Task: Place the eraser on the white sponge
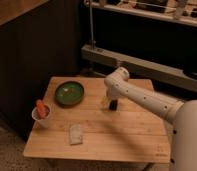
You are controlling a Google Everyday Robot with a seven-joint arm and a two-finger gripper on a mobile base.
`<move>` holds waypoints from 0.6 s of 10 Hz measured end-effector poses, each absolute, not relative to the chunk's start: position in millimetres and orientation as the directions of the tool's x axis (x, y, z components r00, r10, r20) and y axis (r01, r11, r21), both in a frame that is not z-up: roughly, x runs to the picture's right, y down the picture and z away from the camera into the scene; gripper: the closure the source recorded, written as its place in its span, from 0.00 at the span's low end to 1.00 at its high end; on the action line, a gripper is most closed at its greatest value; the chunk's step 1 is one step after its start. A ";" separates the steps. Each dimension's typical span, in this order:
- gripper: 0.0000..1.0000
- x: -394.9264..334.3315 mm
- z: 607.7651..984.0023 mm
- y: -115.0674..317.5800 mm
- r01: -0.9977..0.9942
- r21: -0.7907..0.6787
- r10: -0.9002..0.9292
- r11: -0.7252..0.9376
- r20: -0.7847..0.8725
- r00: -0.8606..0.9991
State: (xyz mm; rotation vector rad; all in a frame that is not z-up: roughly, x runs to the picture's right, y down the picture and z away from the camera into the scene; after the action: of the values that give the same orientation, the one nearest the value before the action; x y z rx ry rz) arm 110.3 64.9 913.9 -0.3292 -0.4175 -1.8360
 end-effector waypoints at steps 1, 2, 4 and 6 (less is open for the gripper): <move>0.20 114.5 916.9 64.4 0.959 0.135 -0.853 -0.248 0.439 -0.283; 0.20 115.3 920.5 66.1 0.959 0.163 -0.843 -0.232 0.459 -0.282; 0.20 109.5 931.8 68.3 0.956 0.213 -0.815 -0.202 0.504 -0.284; 0.20 106.6 937.3 67.0 0.955 0.220 -0.803 -0.198 0.522 -0.287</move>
State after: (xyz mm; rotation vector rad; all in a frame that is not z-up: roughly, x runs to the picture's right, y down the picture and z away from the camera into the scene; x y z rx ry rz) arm 106.6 67.0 937.3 -0.3452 -0.6016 -1.7771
